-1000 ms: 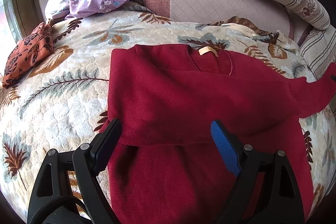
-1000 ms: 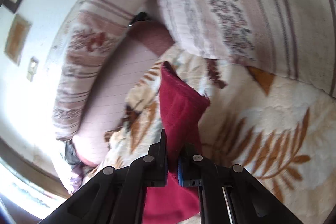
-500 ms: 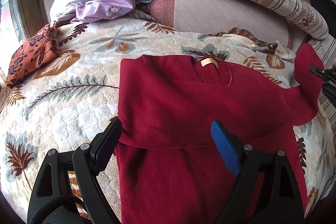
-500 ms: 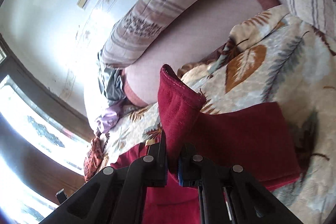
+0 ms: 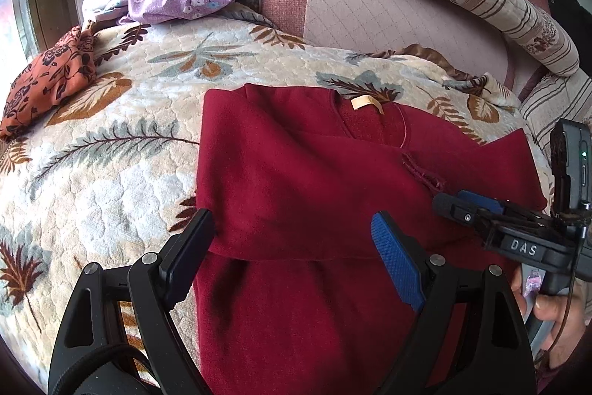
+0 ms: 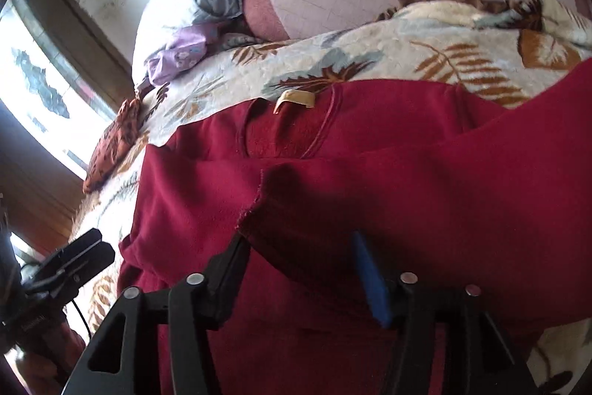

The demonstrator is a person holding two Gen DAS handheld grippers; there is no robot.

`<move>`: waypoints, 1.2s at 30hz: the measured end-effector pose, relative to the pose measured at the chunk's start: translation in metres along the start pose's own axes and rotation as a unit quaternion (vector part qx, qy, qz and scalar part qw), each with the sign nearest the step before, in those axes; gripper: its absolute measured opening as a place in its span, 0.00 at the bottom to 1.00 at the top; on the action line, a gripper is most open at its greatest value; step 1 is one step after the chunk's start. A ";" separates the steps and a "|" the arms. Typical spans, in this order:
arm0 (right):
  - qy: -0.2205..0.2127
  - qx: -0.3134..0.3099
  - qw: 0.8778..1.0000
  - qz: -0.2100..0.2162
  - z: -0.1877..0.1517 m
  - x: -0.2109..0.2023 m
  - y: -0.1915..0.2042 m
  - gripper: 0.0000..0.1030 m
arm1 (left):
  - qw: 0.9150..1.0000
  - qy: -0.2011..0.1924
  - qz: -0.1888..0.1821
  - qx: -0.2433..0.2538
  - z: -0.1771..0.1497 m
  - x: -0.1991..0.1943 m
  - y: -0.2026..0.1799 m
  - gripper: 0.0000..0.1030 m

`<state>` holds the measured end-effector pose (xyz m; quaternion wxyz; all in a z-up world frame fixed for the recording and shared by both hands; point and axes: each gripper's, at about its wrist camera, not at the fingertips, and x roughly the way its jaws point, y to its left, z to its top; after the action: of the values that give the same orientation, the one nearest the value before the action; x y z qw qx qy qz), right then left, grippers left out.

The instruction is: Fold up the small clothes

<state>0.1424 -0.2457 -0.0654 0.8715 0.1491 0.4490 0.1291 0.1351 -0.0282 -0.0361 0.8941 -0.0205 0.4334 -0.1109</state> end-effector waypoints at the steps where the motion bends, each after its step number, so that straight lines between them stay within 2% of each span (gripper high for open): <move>1: 0.005 -0.014 1.000 -0.004 0.000 -0.003 0.005 0.67 | 1.000 0.004 -0.006 -0.002 -0.001 0.002 -0.002 0.84; 4: 0.010 -0.024 1.000 -0.004 0.001 -0.022 0.010 0.67 | 0.999 0.020 -0.029 -0.002 -0.001 0.006 -0.012 0.84; 8: -0.025 -0.007 1.000 -0.013 0.003 -0.069 -0.003 0.67 | 0.997 0.017 -0.072 -0.005 0.006 0.003 -0.030 0.84; 12: -0.047 0.026 0.998 -0.024 -0.007 -0.105 -0.028 0.67 | 0.993 0.037 -0.107 -0.028 0.021 0.018 -0.052 0.84; 17: -0.090 0.085 0.992 -0.021 -0.019 -0.137 -0.065 0.67 | 0.992 0.064 -0.106 -0.011 0.031 0.042 -0.093 0.84; 21: -0.103 0.120 0.987 -0.004 -0.018 -0.150 -0.087 0.67 | 0.992 0.080 -0.100 -0.006 0.034 0.063 -0.114 0.84; 23: -0.112 0.123 0.986 -0.003 -0.017 -0.155 -0.091 0.67 | 0.992 0.082 -0.096 -0.002 0.034 0.072 -0.121 0.78; 24: -0.114 0.125 0.986 -0.001 -0.017 -0.156 -0.093 0.67 | 0.991 0.087 -0.098 0.001 0.034 0.078 -0.125 0.66; 25: -0.115 0.127 0.985 0.001 -0.017 -0.157 -0.094 0.67 | 0.991 0.094 -0.096 0.003 0.033 0.083 -0.126 0.50; 26: -0.116 0.130 0.985 0.002 -0.017 -0.158 -0.095 0.67 | 0.990 0.100 -0.095 0.005 0.033 0.087 -0.128 0.42; 28: -0.121 0.135 0.984 0.004 -0.018 -0.161 -0.099 0.67 | 0.991 0.099 -0.092 0.015 0.032 0.088 -0.130 0.17; 31: -0.128 0.142 0.981 0.002 -0.020 -0.165 -0.102 0.67 | 0.992 0.077 -0.095 0.021 0.038 0.077 -0.125 0.09; 36: -0.136 0.159 0.978 0.003 -0.022 -0.167 -0.109 0.67 | 0.994 0.028 -0.097 0.034 0.055 0.039 -0.100 0.07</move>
<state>0.0404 -0.4031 0.0063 0.8890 0.3036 0.3408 0.0375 0.1832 -0.1376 -0.0184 0.8668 -0.0292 0.4501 -0.2126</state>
